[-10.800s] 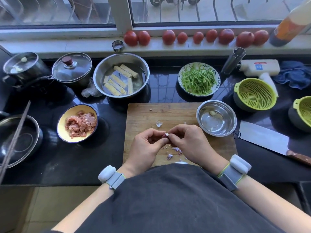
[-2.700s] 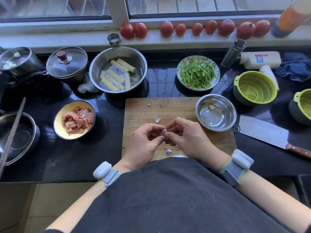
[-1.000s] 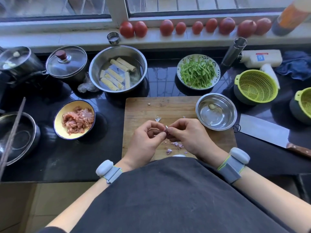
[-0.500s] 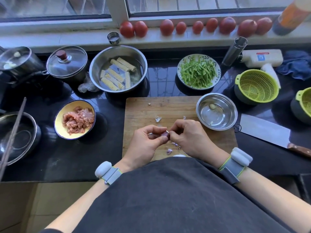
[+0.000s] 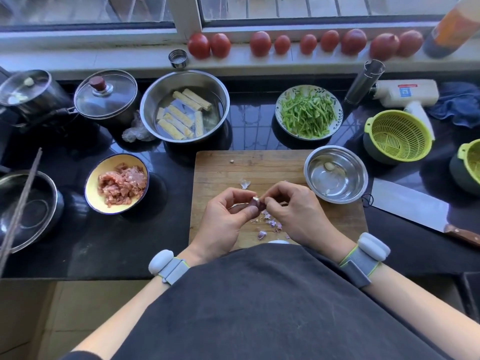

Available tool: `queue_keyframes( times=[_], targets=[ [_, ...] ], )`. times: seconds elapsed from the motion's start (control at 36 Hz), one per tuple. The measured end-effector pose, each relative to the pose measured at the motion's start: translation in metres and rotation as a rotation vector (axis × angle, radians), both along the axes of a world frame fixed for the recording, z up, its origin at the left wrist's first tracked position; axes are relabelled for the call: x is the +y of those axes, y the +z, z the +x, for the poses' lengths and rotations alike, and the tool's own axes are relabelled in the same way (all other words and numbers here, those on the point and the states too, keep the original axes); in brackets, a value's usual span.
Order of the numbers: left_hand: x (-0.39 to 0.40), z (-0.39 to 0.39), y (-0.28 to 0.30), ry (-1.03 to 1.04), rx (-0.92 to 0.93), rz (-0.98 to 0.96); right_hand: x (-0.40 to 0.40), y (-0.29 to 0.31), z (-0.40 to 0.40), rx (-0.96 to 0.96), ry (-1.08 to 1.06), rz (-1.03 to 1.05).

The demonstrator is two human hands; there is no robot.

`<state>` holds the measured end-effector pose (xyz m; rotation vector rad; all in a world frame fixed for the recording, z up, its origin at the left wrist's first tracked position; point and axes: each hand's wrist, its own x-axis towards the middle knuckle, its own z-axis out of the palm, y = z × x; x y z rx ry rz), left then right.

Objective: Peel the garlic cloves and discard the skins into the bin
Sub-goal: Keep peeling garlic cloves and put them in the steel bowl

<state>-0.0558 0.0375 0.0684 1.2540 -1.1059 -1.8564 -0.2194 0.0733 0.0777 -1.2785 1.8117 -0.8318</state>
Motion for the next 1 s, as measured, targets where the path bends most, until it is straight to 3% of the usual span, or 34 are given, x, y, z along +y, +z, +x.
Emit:
queue_keyframes(
  times=[0.22, 0.5, 0.67, 0.83, 1.0],
  targets=[
    [-0.0011, 0.0036, -0.0012, -0.015, -0.042, -0.041, -0.0006, 0.0046, 0.0002, 0.001, 0.037, 0.004],
    [-0.0002, 0.0053, 0.0015, -0.083, -0.200, -0.169, -0.0019, 0.0067, -0.0027, 0.221, 0.129, -0.063],
    [0.0007, 0.0059, 0.0028, -0.094, -0.231, -0.180, -0.0032, 0.0072, -0.0011, 0.158, 0.105, 0.001],
    [0.0025, 0.0044, 0.0036, -0.109, -0.344, -0.346, -0.0058, 0.0092, 0.0009, 0.177, 0.127, 0.033],
    [0.0006, -0.0005, 0.0046, -0.109, -0.372, -0.466, -0.0043, 0.0063, 0.0049, 0.271, 0.071, -0.067]
  ],
)
